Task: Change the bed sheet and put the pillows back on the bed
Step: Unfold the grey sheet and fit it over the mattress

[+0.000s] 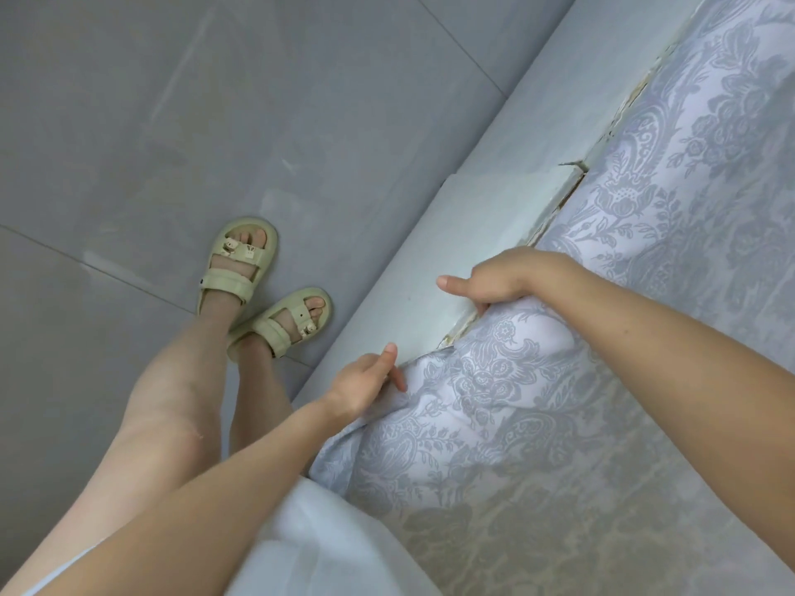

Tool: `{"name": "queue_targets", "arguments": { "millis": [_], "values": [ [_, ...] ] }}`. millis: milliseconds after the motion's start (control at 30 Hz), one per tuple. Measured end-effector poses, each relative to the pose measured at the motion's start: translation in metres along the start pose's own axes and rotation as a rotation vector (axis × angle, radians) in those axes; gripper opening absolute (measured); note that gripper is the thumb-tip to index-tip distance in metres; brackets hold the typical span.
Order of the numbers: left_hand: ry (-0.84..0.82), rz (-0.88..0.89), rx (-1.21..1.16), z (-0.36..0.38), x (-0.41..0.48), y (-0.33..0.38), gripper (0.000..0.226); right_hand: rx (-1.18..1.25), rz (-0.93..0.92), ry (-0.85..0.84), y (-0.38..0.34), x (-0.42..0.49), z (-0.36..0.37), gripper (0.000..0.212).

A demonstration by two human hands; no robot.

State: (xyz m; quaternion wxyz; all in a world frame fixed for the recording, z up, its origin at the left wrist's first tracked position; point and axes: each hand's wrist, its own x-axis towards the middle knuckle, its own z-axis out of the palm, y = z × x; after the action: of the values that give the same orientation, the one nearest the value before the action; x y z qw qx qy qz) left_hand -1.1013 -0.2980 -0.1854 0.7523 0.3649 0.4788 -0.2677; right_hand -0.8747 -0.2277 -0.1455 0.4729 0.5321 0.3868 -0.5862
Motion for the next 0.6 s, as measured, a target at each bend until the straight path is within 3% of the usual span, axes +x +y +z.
{"name": "queue_targets", "arguments": {
  "millis": [133,233,367,500,600],
  "values": [
    [-0.002,-0.025,-0.094,0.012,-0.006,-0.016,0.062,0.239,-0.207,0.047,-0.023,-0.019,0.018,0.077],
    [0.048,0.016,-0.208,0.018,-0.018,-0.02,0.058,0.079,-0.271,0.054,-0.042,-0.028,0.045,0.076],
    [0.097,0.054,-0.342,0.024,-0.032,-0.028,0.049,-0.167,-0.198,0.104,-0.053,-0.031,0.068,0.08],
    [0.139,0.086,-0.381,0.02,-0.039,-0.034,0.041,-0.247,-0.09,0.02,-0.065,-0.012,0.075,0.083],
    [0.001,0.073,-0.388,0.015,-0.044,-0.034,0.044,-0.262,-0.012,-0.041,-0.075,0.0,0.084,0.08]
  ]
}}
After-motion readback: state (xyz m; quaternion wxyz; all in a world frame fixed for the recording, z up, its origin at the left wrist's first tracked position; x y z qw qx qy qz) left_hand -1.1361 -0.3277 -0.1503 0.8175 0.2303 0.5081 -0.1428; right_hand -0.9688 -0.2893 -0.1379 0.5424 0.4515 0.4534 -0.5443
